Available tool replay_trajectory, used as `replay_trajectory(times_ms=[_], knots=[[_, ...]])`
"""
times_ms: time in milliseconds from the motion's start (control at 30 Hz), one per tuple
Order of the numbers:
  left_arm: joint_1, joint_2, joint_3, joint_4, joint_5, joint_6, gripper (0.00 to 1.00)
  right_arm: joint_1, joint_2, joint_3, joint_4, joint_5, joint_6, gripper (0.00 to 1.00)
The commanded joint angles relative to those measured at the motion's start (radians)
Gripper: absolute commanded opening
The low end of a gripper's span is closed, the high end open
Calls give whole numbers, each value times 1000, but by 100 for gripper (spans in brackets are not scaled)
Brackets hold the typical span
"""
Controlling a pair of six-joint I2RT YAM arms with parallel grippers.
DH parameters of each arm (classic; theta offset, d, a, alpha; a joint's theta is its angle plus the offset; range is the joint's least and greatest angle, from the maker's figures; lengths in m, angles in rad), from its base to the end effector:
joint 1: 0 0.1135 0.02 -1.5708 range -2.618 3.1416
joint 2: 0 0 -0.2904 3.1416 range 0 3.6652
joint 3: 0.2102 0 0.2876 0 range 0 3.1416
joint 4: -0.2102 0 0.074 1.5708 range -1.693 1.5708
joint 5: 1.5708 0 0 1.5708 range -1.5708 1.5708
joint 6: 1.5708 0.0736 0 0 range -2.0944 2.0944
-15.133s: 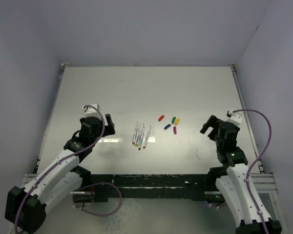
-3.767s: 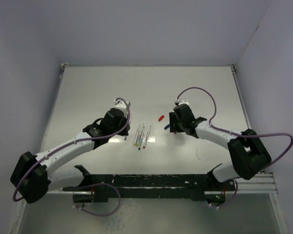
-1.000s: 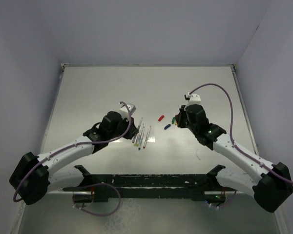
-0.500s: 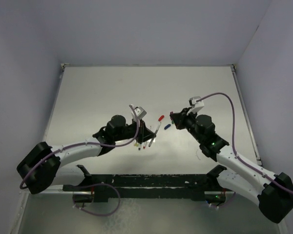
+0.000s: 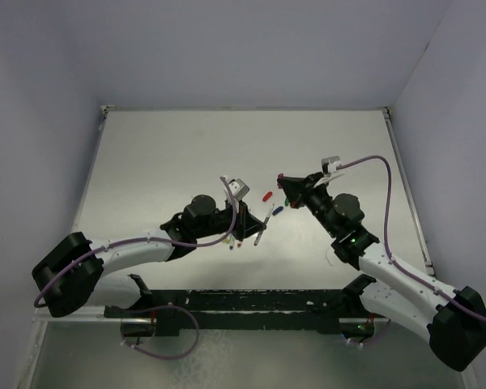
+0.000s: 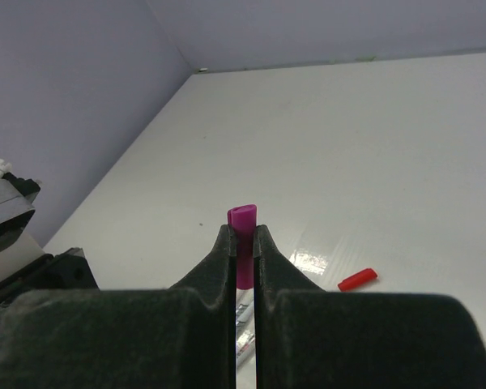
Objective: Insert the pens into the pen caps
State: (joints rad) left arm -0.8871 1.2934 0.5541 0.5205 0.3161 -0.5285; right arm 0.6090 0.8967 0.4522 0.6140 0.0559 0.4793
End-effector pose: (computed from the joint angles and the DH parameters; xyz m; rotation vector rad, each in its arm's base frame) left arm 0.1902 -0.2697 0.2164 0.5956 1.8822 -1.2583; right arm 0.2188 0.1476 0.2985 -0.0462 1.4566 0.8592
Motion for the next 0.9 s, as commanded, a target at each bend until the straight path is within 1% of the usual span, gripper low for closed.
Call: replay_trajectory(times_ms=[0, 433, 867], knots=[[-6, -26, 46, 64, -54, -27, 0, 5, -6, -21, 104, -24, 35, 0], [-6, -1, 56, 131, -31, -60, 0, 5, 20, -61, 245, -56, 90, 0], [-5, 2, 40, 180, -55, -78, 0, 5, 9, -77, 275, -56, 121, 0]])
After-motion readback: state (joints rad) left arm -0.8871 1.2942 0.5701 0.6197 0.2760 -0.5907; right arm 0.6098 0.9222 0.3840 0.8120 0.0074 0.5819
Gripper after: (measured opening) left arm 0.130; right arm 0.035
